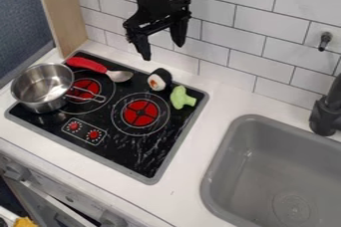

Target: Move the silver pot to the bottom right side of the stove

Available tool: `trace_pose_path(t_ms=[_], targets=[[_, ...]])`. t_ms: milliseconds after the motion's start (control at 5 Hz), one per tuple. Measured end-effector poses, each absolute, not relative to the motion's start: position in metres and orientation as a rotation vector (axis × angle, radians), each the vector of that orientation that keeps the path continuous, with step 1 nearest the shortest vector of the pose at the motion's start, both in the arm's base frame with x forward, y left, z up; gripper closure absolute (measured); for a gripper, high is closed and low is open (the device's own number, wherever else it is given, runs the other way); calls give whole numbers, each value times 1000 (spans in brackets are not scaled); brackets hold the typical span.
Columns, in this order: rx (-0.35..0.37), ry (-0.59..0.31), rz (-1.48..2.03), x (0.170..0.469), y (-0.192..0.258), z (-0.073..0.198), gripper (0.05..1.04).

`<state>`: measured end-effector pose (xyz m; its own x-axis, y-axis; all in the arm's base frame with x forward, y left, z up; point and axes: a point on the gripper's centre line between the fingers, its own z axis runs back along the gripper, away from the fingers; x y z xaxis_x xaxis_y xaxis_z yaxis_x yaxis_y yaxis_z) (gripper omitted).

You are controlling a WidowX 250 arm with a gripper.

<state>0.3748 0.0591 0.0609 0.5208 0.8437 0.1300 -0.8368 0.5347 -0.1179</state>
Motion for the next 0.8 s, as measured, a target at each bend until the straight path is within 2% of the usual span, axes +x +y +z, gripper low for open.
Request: trace_pose_path(t_ms=[200, 800], targets=[[-29, -147, 1013, 372, 59, 48, 83], [116, -152, 1447, 333, 143, 37, 83]])
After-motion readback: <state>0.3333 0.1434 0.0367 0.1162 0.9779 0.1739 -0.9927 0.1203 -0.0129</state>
